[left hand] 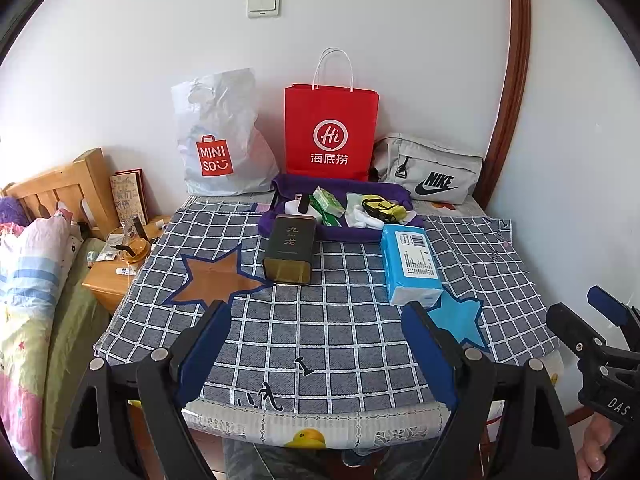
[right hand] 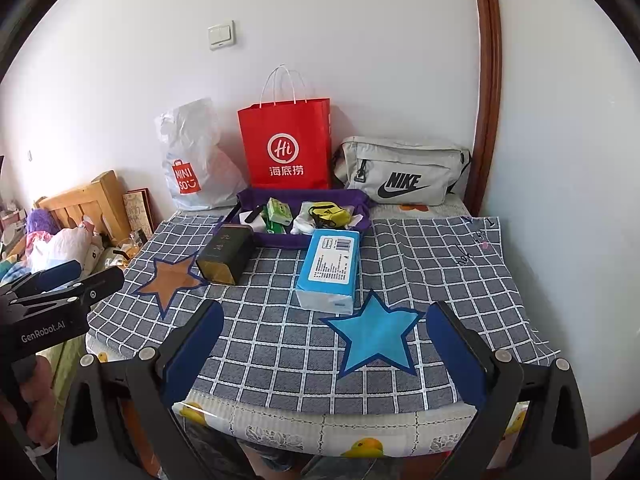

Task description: Organize soft objects

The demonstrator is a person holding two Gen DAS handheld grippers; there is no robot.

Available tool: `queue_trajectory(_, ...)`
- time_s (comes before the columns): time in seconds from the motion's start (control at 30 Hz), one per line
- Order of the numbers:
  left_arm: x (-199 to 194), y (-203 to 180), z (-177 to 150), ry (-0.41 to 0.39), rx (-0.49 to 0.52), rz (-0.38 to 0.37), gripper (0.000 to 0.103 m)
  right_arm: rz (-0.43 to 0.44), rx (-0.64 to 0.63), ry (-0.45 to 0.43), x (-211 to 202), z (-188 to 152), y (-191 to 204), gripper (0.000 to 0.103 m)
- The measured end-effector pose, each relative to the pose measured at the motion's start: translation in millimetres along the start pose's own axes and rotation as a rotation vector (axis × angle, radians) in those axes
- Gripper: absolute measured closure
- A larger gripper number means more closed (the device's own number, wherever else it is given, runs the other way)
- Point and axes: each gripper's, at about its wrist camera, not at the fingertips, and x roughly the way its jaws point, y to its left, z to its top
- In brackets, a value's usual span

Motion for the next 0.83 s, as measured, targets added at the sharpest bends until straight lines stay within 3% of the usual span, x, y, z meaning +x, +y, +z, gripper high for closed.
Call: queue_trajectory(0.83, 1.8, 0.4, -0.6, -0.006, 0.008, -0.011, 0.015, 0.005, -0.017, -0.005, -0.5, -1.3, 2.6, 0.003)
